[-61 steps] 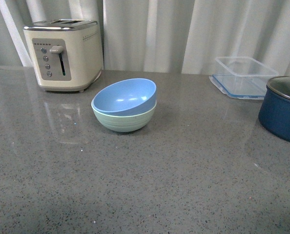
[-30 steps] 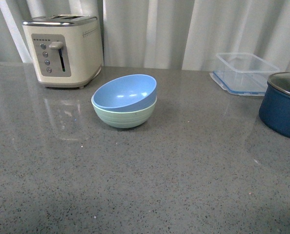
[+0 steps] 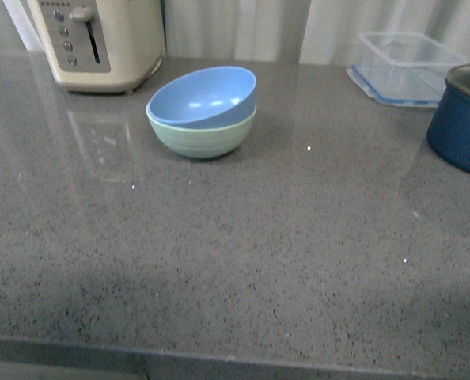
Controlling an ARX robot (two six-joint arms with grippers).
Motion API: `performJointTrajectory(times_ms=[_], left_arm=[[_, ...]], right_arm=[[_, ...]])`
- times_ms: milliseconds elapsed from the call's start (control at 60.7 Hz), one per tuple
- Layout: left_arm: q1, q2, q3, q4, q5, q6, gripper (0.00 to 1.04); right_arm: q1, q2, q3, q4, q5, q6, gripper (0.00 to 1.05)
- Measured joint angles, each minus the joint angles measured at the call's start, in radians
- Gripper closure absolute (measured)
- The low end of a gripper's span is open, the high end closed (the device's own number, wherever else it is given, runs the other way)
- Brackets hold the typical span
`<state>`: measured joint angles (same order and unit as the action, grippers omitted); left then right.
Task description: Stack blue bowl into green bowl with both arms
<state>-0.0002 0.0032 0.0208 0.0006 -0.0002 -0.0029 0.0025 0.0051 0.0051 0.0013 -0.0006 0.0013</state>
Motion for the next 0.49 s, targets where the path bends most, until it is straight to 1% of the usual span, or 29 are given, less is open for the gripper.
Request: performJointTrajectory(times_ms=[49, 82, 214, 247, 346, 379, 445, 494], left_arm=[[0.000, 0.000, 0.000, 0.000, 0.000, 0.000, 0.07], [0.000, 0.000, 0.000, 0.000, 0.000, 0.000, 0.07], [0.000, 0.000, 0.000, 0.000, 0.000, 0.000, 0.07], [0.000, 0.000, 0.000, 0.000, 0.000, 0.000, 0.07], [0.000, 0.000, 0.000, 0.000, 0.000, 0.000, 0.07], [0.000, 0.000, 0.000, 0.000, 0.000, 0.000, 0.07], [0.000, 0.000, 0.000, 0.000, 0.000, 0.000, 0.07], [0.000, 0.000, 0.000, 0.000, 0.000, 0.000, 0.07]], right_arm=[[0.000, 0.000, 0.000, 0.000, 0.000, 0.000, 1.04], [0.000, 0.000, 0.000, 0.000, 0.000, -0.001, 1.01], [0.000, 0.000, 0.000, 0.000, 0.000, -0.002, 0.80], [0.000, 0.000, 0.000, 0.000, 0.000, -0.002, 0.73], [0.000, 0.000, 0.000, -0.001, 0.000, -0.002, 0.57], [0.000, -0.001, 0.000, -0.001, 0.000, -0.002, 0.54], [0.000, -0.001, 0.000, -0.001, 0.000, -0.002, 0.41], [0.000, -0.001, 0.000, -0.001, 0.000, -0.001, 0.34]])
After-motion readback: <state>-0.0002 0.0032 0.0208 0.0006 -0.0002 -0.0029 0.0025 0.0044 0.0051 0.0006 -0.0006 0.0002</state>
